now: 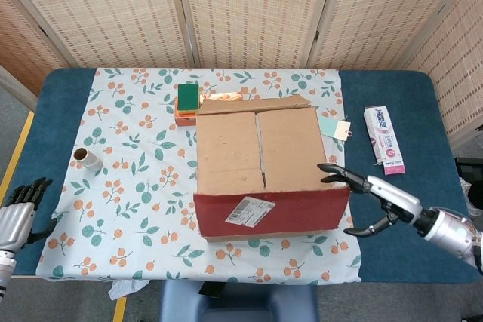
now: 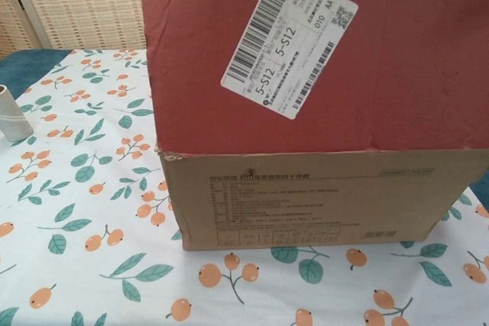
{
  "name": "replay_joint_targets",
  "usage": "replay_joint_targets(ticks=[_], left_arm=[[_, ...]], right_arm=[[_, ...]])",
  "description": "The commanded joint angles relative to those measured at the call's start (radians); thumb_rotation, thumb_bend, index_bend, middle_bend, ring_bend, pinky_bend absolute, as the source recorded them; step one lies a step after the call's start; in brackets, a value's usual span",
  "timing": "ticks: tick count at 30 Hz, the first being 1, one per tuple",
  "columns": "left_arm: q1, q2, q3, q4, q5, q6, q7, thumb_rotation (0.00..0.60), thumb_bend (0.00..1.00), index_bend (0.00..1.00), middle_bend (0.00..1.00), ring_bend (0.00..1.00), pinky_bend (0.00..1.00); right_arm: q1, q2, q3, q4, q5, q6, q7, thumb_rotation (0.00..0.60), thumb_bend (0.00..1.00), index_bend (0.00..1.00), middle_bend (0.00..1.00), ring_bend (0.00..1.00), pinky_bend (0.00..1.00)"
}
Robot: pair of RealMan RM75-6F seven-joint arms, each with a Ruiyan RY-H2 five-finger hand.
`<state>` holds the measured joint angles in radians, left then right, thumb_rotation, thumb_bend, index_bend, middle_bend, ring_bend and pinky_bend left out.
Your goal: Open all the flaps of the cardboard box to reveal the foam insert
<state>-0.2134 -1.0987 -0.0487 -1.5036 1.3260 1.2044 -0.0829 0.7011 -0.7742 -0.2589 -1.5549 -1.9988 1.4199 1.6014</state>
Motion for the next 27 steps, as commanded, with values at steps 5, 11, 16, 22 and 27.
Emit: replay_joint_targets(ticks=[5,11,16,22,27], left_arm=[[0.012,-0.015,-0.004,-0.009,-0.022,0.025,0.067,0.600,0.46,0.00,0.07,0.10,0.00],[0.022,-0.031,-0.008,-0.021,-0.044,0.047,0.124,0.600,0.46,0.00,0.07,0.10,0.00],[0.015,-0.034,-0.007,-0.025,-0.043,0.034,0.137,0.600,0.46,0.00,0.07,0.10,0.00],[0.013,-0.024,-0.008,-0.028,-0.024,0.035,0.101,0.600,0.46,0.00,0.07,0.10,0.00],[0.026,-0.010,-0.006,-0.043,-0.006,0.061,0.082,0.600,0.47,0.00,0.07,0.06,0.00]], right_arm=[[-0.161,0.081,-0.091,-0.047,-0.115,0.152,-0.198,0.600,0.28,0.00,0.00,0.11,0.34],[-0.242,0.034,-0.152,0.074,-0.189,0.188,-0.257,0.600,0.28,0.00,0.00,0.09,0.34],[-0.270,0.021,-0.141,0.091,-0.169,0.218,-0.319,0.600,0.28,0.00,0.00,0.09,0.33],[-0.214,0.090,-0.033,-0.123,-0.091,0.115,-0.636,0.600,0.28,0.07,0.00,0.08,0.28],[-0.133,0.139,0.121,-0.340,0.039,-0.077,-1.097,0.565,0.29,0.19,0.00,0.04,0.06]])
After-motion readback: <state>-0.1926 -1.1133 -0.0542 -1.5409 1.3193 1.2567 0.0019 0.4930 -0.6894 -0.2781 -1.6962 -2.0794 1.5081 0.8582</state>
